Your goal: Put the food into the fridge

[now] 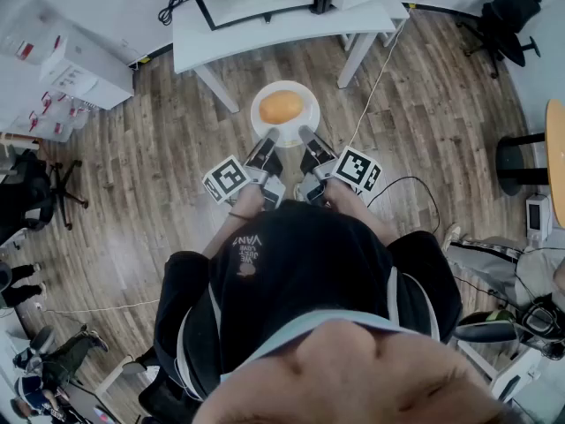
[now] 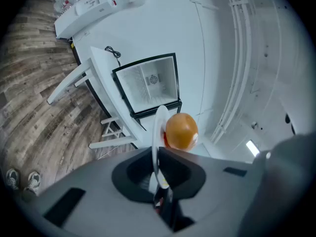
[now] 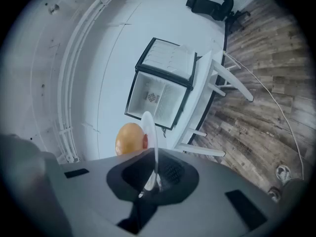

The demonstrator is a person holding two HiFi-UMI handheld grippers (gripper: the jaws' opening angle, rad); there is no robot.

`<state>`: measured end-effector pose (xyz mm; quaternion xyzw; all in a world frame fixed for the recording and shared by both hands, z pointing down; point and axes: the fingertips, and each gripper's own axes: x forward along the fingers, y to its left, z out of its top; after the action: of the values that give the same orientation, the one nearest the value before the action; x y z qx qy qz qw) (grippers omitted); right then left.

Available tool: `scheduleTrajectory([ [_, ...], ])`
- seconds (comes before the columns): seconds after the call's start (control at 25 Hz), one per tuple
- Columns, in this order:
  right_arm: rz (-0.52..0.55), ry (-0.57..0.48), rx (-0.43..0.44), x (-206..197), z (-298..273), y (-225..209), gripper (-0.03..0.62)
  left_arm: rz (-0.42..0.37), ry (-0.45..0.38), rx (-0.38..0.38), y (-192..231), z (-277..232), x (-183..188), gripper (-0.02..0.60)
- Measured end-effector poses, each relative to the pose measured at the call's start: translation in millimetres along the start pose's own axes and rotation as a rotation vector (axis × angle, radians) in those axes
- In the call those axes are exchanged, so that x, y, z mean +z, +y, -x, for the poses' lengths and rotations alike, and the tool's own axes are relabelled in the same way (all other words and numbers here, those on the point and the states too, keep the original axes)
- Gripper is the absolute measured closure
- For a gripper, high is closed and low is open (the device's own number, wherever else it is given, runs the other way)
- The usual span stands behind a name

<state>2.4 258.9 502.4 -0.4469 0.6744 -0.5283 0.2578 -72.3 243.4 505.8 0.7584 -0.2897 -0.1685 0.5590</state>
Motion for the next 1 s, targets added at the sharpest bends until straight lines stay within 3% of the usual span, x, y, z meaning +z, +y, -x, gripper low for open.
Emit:
scheduleTrajectory([
  [0.24,0.004,0.0,0.004,0,-2,2,0.574,0.01,-0.005,-0.044,-6,-1,1,0.546],
  [0.44,0.004,0.005,0.008,2,-4,0,0.574,0.005,-0.009,-0.003,1,-1,1,0.546],
  [1.0,-0.011,0.029,0.028,30,-23,-8,0.574,0.018,-0.053,-0.026,1,-33,13,0.546],
])
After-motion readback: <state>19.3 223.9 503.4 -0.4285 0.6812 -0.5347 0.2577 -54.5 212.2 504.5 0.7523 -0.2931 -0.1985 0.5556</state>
